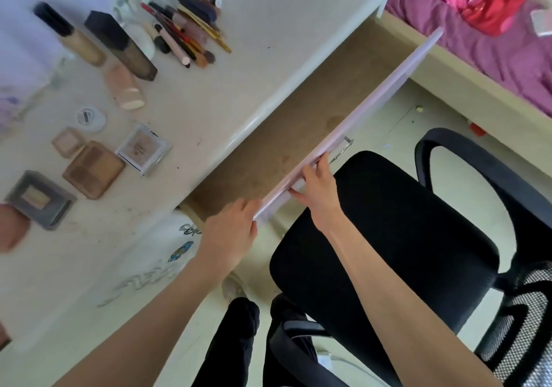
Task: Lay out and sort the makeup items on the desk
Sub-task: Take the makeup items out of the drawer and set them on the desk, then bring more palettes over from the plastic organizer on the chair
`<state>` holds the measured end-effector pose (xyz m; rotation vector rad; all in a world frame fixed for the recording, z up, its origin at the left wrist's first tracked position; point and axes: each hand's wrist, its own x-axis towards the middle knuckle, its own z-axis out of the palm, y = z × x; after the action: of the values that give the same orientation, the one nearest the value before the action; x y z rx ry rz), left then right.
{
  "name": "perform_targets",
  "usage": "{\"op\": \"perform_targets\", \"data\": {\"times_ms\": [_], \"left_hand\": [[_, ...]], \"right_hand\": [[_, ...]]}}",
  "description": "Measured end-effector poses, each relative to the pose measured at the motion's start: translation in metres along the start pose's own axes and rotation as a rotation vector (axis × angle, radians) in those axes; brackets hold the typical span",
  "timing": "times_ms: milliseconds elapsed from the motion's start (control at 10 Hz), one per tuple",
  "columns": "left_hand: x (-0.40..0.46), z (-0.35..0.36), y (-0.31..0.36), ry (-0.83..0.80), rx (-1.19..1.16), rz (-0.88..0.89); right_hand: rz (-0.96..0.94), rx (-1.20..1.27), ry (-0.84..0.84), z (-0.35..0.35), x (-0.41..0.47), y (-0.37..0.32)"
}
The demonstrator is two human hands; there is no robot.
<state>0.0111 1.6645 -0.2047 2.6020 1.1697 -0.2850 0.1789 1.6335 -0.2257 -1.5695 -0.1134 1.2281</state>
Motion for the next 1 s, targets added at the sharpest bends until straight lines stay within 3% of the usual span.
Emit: {"op": "perform_targets", "data": {"times_ms": [100, 200, 400, 500, 800, 1000], "left_hand": [[0.007, -0.005, -0.011, 0.147, 0.150, 0.099], [0.016, -0.008, -0.028, 0.230, 0.222, 0.007], [0.034, -0.018, -0.059, 0.111, 0.115, -0.163], [0.043, -0.023, -0.063, 0.083, 0.158, -0.144], [0.055, -0.024, -0.073, 0.227, 0.212, -0.113], [0.055, -0.039, -0.067, 0.105, 0.126, -0.169]], "right_hand": [[-0.013, -0.045, -0.027, 0.008, 0.008, -0.006], [0.017, 0.011, -0.063, 0.014, 0.019, -0.009], [-0.009, -0.011, -0.095, 0.045, 0.036, -0.021], [0.012, -0.050, -0.094, 0.054, 0.046, -0.025], [0.050, -0.153, -0.212, 0.065, 0.067, -0.031], [-0.019, -0.389, -0.206, 0.057, 0.052, -0.040]]}}
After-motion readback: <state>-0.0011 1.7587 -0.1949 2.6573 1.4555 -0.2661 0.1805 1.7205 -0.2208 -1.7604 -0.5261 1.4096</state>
